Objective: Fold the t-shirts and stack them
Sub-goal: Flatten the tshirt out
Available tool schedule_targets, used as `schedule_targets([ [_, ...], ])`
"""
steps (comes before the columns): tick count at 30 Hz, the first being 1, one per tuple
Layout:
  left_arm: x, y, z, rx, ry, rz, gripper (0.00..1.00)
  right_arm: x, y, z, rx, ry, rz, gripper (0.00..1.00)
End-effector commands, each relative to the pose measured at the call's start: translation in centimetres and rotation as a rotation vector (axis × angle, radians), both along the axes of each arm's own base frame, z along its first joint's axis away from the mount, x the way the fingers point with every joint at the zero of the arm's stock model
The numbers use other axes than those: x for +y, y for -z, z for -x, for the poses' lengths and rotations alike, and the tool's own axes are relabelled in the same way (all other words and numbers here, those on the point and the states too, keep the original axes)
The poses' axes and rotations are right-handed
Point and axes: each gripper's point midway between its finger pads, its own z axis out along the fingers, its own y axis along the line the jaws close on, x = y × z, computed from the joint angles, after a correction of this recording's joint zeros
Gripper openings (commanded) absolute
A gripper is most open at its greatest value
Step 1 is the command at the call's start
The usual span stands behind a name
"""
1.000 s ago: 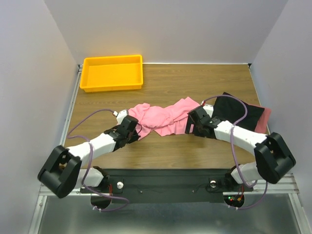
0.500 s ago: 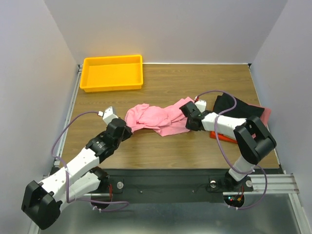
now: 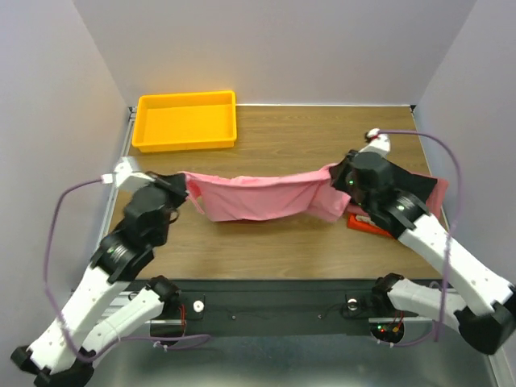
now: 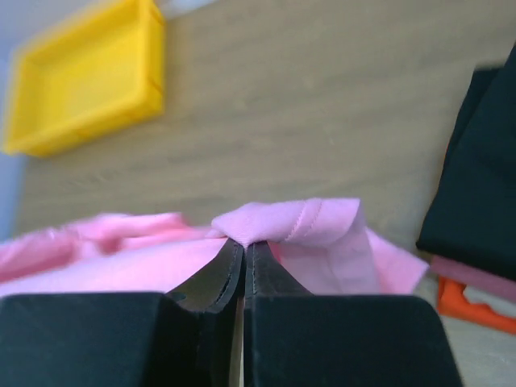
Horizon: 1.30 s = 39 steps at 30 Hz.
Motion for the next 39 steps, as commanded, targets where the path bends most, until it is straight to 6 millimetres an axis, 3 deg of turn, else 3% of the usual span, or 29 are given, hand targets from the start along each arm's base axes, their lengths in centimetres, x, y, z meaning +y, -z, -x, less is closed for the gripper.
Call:
schedule_targets([
  [1, 5.2, -9.7, 3.3, -0.243, -0.129, 0.079, 0.0, -2.6, -8.7, 2.3, -0.18, 0.006, -0.035, 0.0],
  [2, 5.8, -11.6, 4.2, -0.3, -0.126, 0.112, 0.0, -2.7, -11.5, 2.8, -0.237, -0.02, -0.048, 0.0],
  [3, 6.1, -13.0, 4.8, -0.339, -0.116, 0.123, 0.0, -2.4, -11.6, 3.1, -0.238, -0.047, -0.042, 0.01],
  [4, 6.1, -14.3, 5.3, -0.373, -0.092, 0.13, 0.0, -2.5, -14.5, 3.7, -0.292, -0.067, -0.072, 0.0],
  [5, 6.6, -16.3, 6.2, -0.424, -0.086, 0.141, 0.0, -1.9, -15.5, 4.2, -0.302, -0.113, -0.079, 0.0],
  [6, 6.9, -18.2, 7.0, -0.466, -0.072, 0.159, 0.0, -1.5, -17.6, 4.9, -0.34, -0.163, -0.089, 0.0],
  [11, 6.2, -22.6, 7.2, -0.568, -0.025, 0.122, 0.0, -0.4, -20.9, 5.1, -0.393, -0.231, -0.097, 0.0],
  [14, 6.2, -23.7, 6.1, -0.574, -0.062, 0.078, 0.0, -1.5, -21.8, 3.9, -0.406, -0.15, -0.067, 0.0],
  [18, 4.6, -22.3, 1.1, -0.464, -0.153, -0.036, 0.0, -2.2, -20.9, 0.3, -0.369, -0.017, 0.042, 0.0],
  [20, 4.6, -22.5, -0.6, -0.429, -0.211, -0.085, 0.0, -2.1, -19.1, -2.5, -0.316, 0.055, 0.12, 0.0],
  [21, 3.7, -21.6, -3.0, -0.386, -0.233, -0.136, 0.0, -2.2, -19.8, -3.1, -0.324, 0.076, 0.145, 0.0],
  [22, 3.2, -21.8, -4.1, -0.382, -0.227, -0.162, 0.0, -1.5, -18.7, -5.0, -0.293, 0.091, 0.189, 0.0],
  [23, 3.3, -23.3, -4.9, -0.411, -0.226, -0.181, 0.0, -1.8, -18.8, -5.8, -0.29, 0.129, 0.215, 0.0],
  [24, 2.4, -22.5, -7.6, -0.383, -0.206, -0.218, 0.0, -1.8, -19.0, -6.5, -0.292, 0.129, 0.243, 0.0],
  [25, 2.8, -23.2, -9.3, -0.406, -0.16, -0.244, 0.0, -2.3, -20.9, -7.4, -0.325, 0.147, 0.233, 0.0],
  [26, 3.0, -25.5, -9.7, -0.455, -0.139, -0.234, 0.0, -1.5, -20.5, -8.9, -0.315, 0.128, 0.248, 0.0],
  [27, 2.3, -25.0, -12.2, -0.437, -0.109, -0.259, 0.0, -1.7, -21.3, -9.7, -0.33, 0.127, 0.27, 0.01],
  [28, 1.9, -26.0, -12.8, -0.461, -0.068, -0.28, 0.0, -2.1, -23.8, -9.9, -0.38, 0.141, 0.249, 0.0],
  [29, 2.3, -29.1, -12.2, -0.523, -0.077, -0.28, 0.0, -2.1, -24.9, -10.2, -0.402, 0.146, 0.246, 0.01],
  [30, 1.9, -28.9, -13.3, -0.505, -0.064, -0.322, 0.0, -1.8, -25.2, -10.7, -0.409, 0.138, 0.256, 0.0],
  [31, 1.6, -32.3, -11.9, -0.578, -0.035, -0.315, 0.0, -1.8, -27.3, -10.2, -0.455, 0.123, 0.252, 0.0],
  [33, 0.9, -33.7, -11.1, -0.608, 0.012, -0.335, 0.0, -1.9, -29.2, -9.6, -0.497, 0.111, 0.247, 0.01],
  [34, 1.1, -35.6, -9.5, -0.663, 0.017, -0.343, 0.0, -2.4, -31.0, -8.2, -0.541, 0.096, 0.234, 0.0],
  [35, 1.1, -35.7, -9.4, -0.667, 0.017, -0.343, 0.0, -2.0, -30.9, -8.3, -0.542, 0.077, 0.233, 0.0],
  [36, 1.9, -36.7, -8.1, -0.693, -0.01, -0.347, 0.0, -2.0, -31.6, -7.1, -0.565, 0.039, 0.217, 0.0],
  [37, 2.5, -37.0, -7.0, -0.704, -0.03, -0.35, 0.0, -1.7, -30.5, -6.9, -0.545, 0.015, 0.222, 0.0],
  [38, 2.4, -36.3, -7.6, -0.684, -0.029, -0.366, 0.0, -2.0, -31.3, -6.0, -0.566, 0.011, 0.201, 0.0],
  [39, 2.9, -36.6, -6.3, -0.701, -0.038, -0.376, 0.0, -1.6, -29.1, -6.2, -0.521, -0.011, 0.221, 0.01],
])
